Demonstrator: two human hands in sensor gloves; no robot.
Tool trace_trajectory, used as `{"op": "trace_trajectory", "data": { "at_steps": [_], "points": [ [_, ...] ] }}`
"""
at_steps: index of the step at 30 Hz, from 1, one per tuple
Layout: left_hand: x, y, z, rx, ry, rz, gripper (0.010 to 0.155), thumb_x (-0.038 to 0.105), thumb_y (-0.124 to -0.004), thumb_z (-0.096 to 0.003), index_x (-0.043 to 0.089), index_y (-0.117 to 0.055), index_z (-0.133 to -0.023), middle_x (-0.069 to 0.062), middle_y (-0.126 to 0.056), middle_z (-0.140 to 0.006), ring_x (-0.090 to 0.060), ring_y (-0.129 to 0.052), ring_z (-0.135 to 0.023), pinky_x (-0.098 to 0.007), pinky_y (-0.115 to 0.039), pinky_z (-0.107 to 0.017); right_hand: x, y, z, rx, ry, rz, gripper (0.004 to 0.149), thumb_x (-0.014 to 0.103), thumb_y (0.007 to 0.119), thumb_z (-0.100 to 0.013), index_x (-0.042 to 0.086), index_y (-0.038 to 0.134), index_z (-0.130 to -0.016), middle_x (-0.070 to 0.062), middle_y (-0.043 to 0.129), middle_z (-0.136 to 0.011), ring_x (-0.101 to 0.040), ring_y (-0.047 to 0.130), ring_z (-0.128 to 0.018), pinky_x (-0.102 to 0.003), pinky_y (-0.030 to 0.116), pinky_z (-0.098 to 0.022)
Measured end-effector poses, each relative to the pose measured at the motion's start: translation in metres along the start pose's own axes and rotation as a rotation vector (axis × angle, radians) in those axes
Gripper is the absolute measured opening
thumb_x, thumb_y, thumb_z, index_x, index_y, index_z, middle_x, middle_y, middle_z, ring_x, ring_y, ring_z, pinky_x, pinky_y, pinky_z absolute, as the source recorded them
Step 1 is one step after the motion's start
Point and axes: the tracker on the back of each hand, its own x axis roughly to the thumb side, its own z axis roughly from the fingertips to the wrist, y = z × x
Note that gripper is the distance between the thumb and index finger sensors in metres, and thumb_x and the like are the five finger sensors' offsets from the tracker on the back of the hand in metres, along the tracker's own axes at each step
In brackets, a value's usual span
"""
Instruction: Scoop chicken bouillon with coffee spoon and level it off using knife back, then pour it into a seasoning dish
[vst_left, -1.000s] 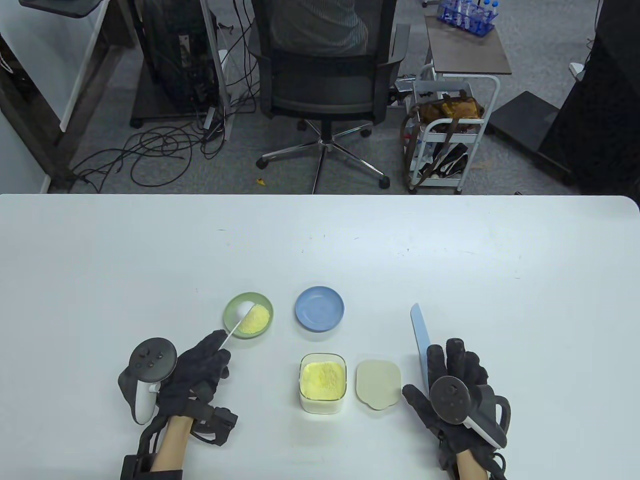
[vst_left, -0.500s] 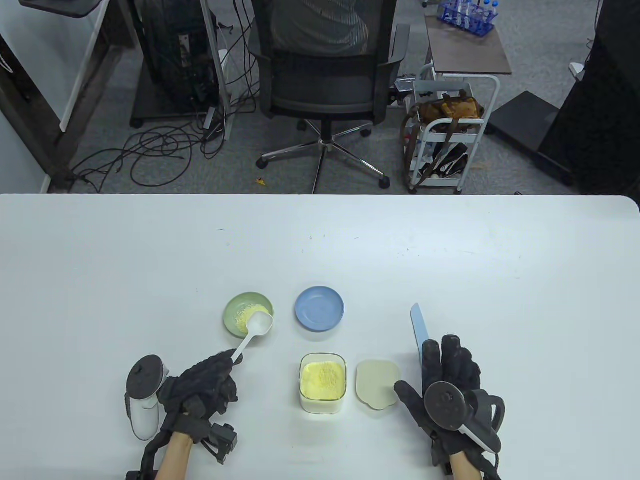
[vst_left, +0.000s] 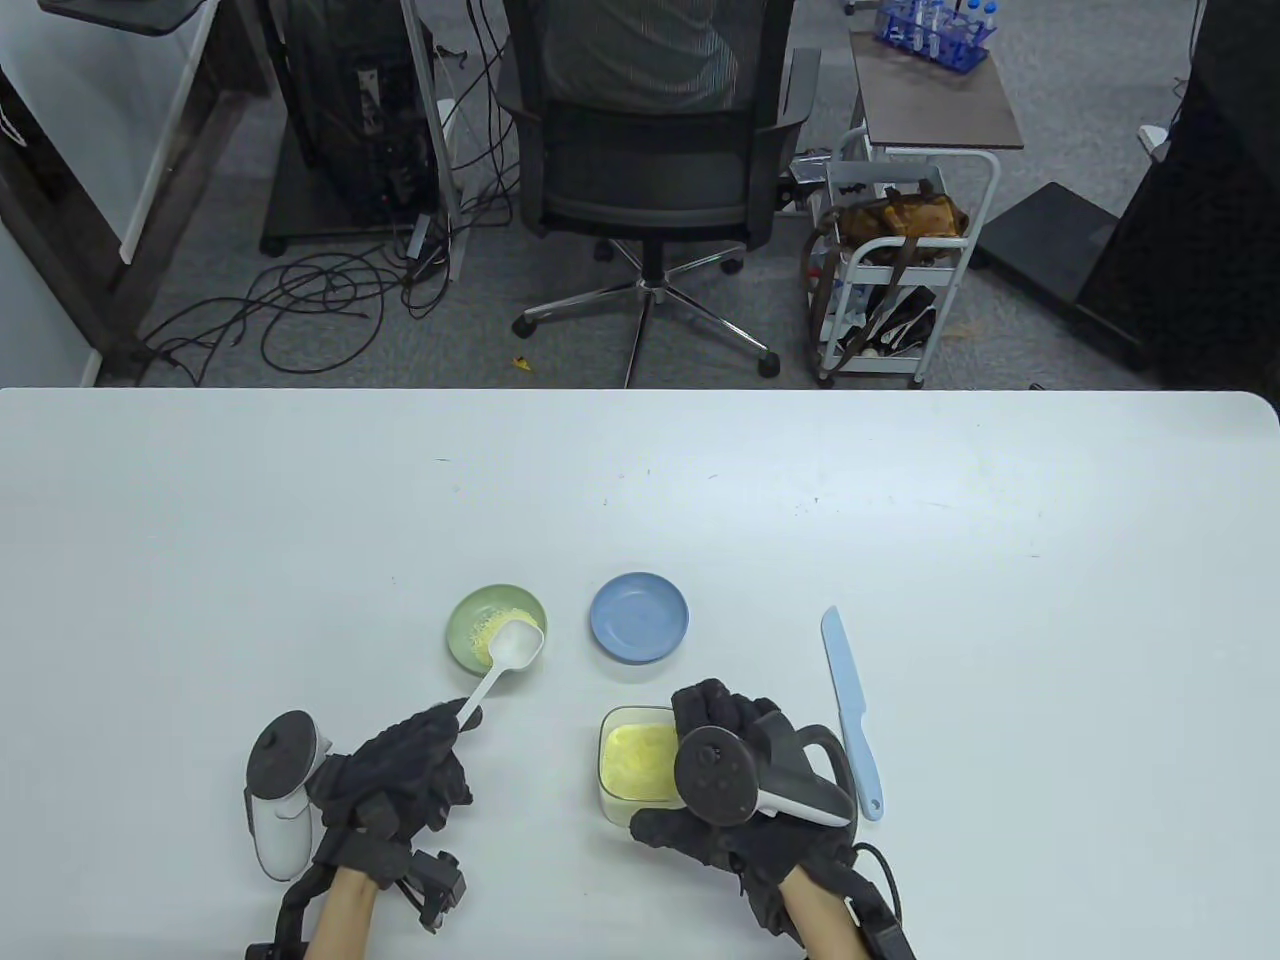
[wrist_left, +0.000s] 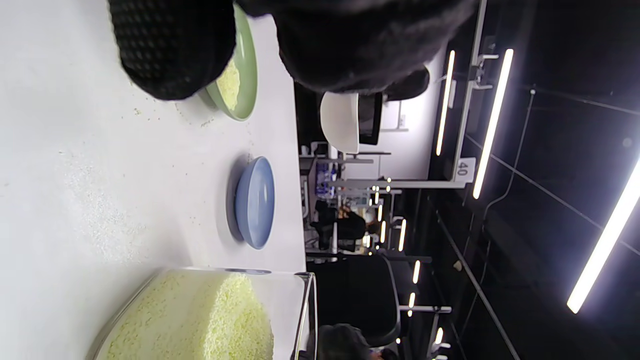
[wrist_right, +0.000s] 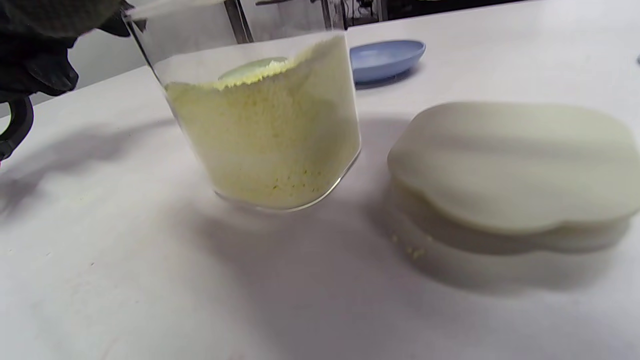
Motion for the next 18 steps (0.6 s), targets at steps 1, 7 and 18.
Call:
{"op": "trace_trajectory", "data": {
  "at_steps": [1, 7, 18],
  "points": [
    [0.000, 0.000, 0.000, -0.008, -0.002, 0.000, 0.050, 0.031, -0.071, -0.0493, -0.006, -0.074, -0.083, -0.001, -0.095, -0.021, 0.001, -0.085, 0.005, -0.033, -0.083, -0.029, -0.002, 0.003, -0.003, -0.001, 0.015, 0.002, 0.103, 0.056, 0.072, -0.049, -0.011, 0.011, -0.099, -0.043, 0.015, -0.102, -0.061, 0.034, -0.093, -0.077, 0.019, -0.064],
    [0.010, -0.022, -0.001, -0.201, -0.016, -0.052, 0.050, 0.032, -0.076, -0.0491, -0.005, -0.076, -0.083, -0.002, -0.096, -0.022, 0.000, -0.085, 0.003, -0.034, -0.083, -0.031, -0.005, 0.006, -0.005, -0.055, 0.020, 0.003, 0.105, 0.056, 0.075, -0.046, -0.009, 0.011, -0.098, -0.040, 0.021, -0.102, -0.059, 0.038, -0.093, -0.077, 0.021, -0.064],
    [0.041, -0.065, 0.008, -0.238, -0.032, -0.484, 0.049, 0.031, -0.089, -0.0452, 0.002, -0.082, -0.085, -0.009, -0.097, -0.032, -0.005, -0.089, -0.005, -0.039, -0.078, -0.044, -0.007, 0.006, -0.004, -0.047, 0.015, -0.039, 0.106, 0.056, 0.075, -0.046, -0.008, 0.008, -0.098, -0.038, 0.018, -0.102, -0.059, 0.036, -0.093, -0.076, 0.020, -0.064]
  ]
}}
